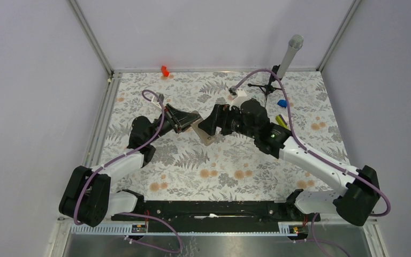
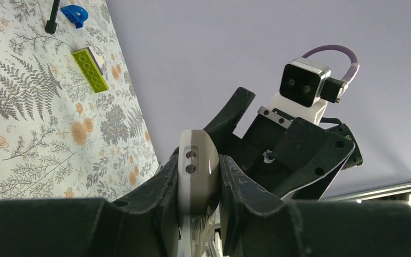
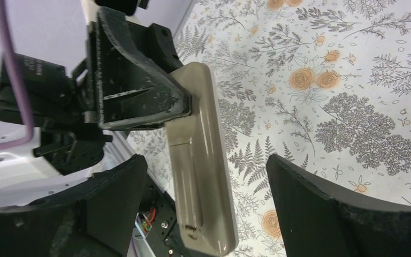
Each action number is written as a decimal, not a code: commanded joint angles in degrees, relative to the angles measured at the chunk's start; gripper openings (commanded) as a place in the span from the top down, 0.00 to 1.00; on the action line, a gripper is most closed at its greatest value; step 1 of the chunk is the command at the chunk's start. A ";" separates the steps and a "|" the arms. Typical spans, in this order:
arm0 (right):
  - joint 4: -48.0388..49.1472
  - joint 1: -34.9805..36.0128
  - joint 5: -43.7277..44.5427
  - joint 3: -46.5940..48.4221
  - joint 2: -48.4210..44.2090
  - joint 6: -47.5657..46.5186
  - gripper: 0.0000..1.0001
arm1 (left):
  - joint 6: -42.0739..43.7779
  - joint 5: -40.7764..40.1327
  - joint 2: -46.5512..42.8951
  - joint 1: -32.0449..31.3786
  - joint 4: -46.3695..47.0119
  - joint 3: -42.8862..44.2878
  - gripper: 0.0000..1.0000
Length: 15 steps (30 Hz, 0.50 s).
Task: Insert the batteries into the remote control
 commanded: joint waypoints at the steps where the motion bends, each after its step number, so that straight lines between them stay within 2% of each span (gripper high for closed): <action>1: 2.25 -1.70 -5.96 -1.72 -5.31 3.76 0.09 | -0.15 1.98 -0.24 -0.23 5.61 2.40 1.00; 6: 4.94 -3.10 -14.85 -4.81 -6.01 7.47 0.12 | -0.05 4.44 -0.44 -0.23 6.09 3.13 1.00; 11: 7.95 -3.18 -17.34 -8.00 -7.24 10.66 0.16 | -0.53 7.43 -0.42 -0.23 7.26 3.71 1.00; 14: 9.98 -3.23 -18.15 -9.00 -7.12 12.11 0.28 | -1.55 8.76 0.11 -0.23 8.87 3.82 1.00; 15: 10.38 -3.20 -18.37 -9.16 -6.89 12.69 0.35 | -2.44 8.92 0.35 -0.23 9.75 3.66 1.00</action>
